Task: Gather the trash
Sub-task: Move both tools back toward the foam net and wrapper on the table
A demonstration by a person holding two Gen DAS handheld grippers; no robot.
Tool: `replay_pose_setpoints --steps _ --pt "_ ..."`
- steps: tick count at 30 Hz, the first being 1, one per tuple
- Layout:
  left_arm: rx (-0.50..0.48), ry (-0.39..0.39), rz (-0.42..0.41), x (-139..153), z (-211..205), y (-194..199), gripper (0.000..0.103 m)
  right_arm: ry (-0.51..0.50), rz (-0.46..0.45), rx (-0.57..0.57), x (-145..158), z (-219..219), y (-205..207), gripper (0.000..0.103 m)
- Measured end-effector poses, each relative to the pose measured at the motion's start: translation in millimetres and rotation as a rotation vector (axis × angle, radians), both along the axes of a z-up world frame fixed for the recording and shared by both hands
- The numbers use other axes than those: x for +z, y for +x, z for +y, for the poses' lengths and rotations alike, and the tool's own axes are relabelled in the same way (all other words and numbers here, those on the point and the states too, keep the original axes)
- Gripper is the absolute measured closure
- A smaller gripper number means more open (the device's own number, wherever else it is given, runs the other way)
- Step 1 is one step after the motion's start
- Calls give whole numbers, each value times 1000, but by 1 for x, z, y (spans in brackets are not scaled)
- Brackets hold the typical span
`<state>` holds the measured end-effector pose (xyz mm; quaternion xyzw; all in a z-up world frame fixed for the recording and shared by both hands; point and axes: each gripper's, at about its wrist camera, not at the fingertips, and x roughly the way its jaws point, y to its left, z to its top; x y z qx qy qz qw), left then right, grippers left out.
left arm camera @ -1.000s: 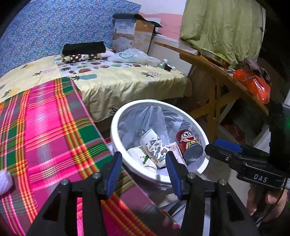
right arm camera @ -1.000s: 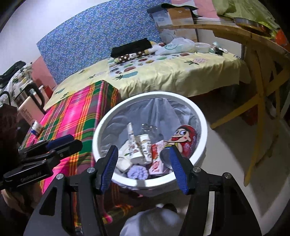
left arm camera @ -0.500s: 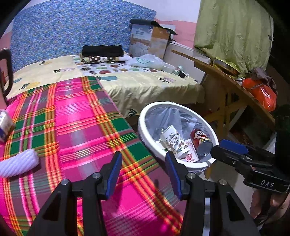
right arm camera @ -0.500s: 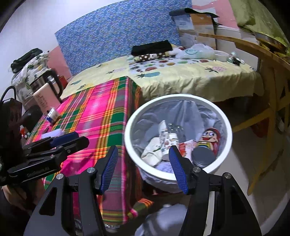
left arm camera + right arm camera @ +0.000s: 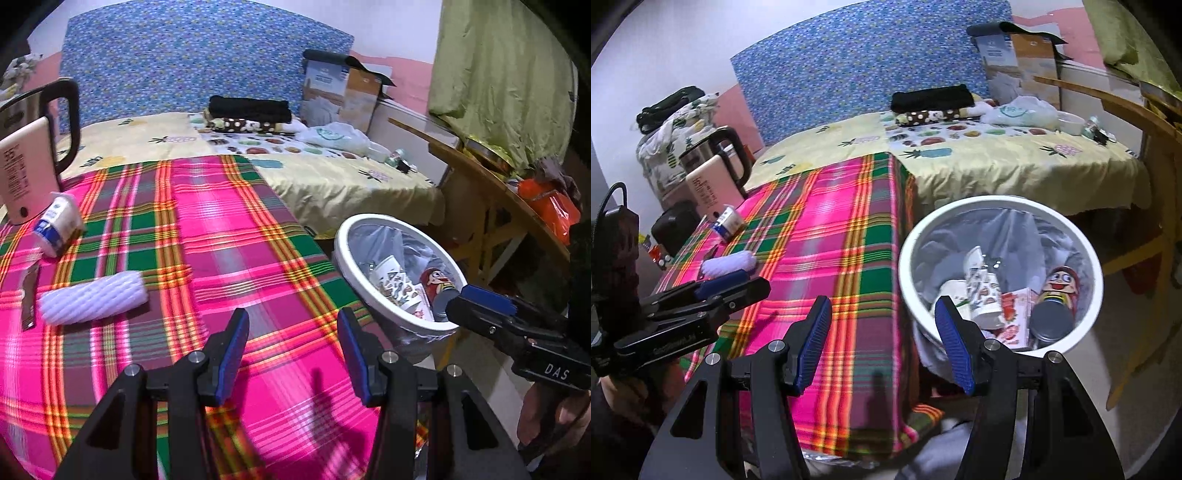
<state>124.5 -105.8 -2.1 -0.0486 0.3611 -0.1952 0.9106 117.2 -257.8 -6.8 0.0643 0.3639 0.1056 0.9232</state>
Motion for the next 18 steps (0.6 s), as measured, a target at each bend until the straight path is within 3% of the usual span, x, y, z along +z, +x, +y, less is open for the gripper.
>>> replay_pose_setpoints --steps 18 --pt "161 20 -6 -6 64 -16 52 45 10 146 -3 44 9 43"
